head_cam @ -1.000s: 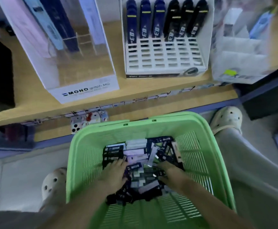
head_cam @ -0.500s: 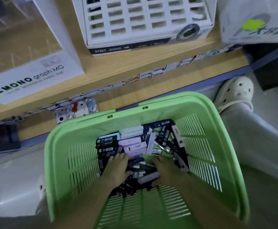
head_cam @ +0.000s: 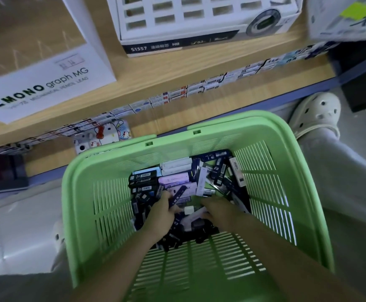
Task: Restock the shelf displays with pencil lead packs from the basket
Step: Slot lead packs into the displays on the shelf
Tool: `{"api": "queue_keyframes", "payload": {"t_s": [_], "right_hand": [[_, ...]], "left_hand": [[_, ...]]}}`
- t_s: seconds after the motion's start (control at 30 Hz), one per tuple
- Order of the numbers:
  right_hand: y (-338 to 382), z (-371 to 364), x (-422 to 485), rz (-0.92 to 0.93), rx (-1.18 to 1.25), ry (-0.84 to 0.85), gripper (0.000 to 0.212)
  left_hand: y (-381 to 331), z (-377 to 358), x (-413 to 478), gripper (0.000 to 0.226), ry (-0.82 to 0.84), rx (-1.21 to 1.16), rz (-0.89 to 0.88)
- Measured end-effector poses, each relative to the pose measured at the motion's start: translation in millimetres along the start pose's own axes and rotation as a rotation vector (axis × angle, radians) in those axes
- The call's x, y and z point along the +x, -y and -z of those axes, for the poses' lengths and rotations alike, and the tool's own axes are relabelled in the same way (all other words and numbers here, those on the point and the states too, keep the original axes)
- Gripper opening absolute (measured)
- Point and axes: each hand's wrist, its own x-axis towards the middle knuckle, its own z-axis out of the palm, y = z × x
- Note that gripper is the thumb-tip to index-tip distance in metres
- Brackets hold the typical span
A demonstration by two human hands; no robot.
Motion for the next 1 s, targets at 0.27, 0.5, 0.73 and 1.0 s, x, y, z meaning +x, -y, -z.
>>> {"api": "queue_keyframes", "payload": {"t_s": [0.27,0.5,0.73,1.0], "right_hand": [[51,46,-22,-0.063,0.257,-0.311,0.011],[93,23,-23,0.178,0.16,-0.245,0.051],[45,15,-4,-0.04,0.137,-0.159,0.042],[18,-21,12,-0.121,-0.017,0.154,0.075]], "left_hand": [[-52,5,-20,0.011,-0.023,-0.759,0.197],[-64,24,-17,0.029,-0.276,-0.719,0.061],[-34,31,-24,0.008,-0.285,-0.477,-0.025],[-19,28,-33,0.024,-0.269,-0.498,0.045]]}}
